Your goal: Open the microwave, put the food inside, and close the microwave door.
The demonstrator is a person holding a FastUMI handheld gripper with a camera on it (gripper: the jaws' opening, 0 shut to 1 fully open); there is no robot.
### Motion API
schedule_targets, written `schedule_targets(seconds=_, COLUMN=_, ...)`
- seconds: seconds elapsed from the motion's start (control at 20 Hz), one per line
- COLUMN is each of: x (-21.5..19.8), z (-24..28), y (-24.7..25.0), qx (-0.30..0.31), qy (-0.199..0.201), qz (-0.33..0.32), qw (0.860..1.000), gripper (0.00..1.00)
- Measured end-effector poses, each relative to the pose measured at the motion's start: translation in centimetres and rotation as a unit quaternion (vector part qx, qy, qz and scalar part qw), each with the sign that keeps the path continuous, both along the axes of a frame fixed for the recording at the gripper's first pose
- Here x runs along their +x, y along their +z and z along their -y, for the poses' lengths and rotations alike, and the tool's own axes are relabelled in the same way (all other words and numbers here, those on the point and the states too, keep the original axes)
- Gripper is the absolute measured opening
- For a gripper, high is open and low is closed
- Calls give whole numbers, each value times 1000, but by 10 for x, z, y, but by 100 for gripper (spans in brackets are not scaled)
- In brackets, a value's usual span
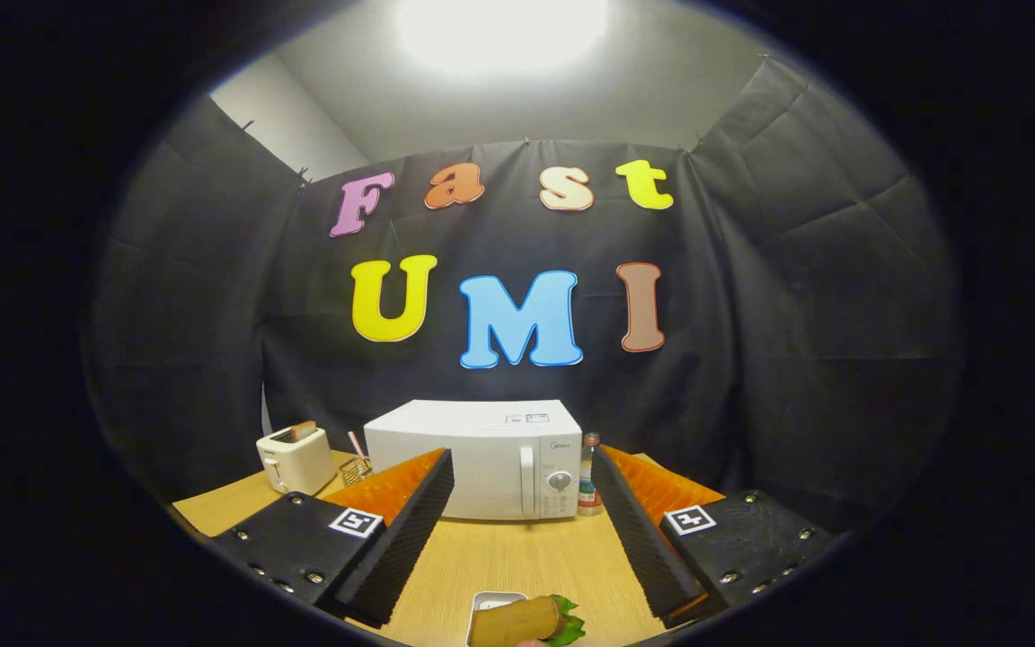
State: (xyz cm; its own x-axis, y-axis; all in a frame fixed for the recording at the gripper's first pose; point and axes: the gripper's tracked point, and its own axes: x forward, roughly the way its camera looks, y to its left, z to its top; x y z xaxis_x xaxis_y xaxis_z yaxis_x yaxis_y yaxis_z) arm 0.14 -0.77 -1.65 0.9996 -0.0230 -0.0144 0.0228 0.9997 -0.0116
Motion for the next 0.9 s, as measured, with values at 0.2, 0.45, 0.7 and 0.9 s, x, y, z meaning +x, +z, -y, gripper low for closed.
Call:
schedule_targets(seconds=0.2, x=7, z=9, y=-4, qx=-1, qy=-10, qz=1, qw=1000, gripper=98)
schedule_targets(seconds=0.45, x=34, z=19, y=-19, qx=1, qy=-15, qz=-14, qw=1000, gripper=98)
schedule_targets(seconds=0.7, x=81, z=24, y=-37, qx=7, qy=-10, qz=-29, qw=999, gripper=98)
schedule_targets(seconds=0.9, x=123, z=27, y=-58, qx=12, qy=0, qz=-54, qw=998, gripper=99)
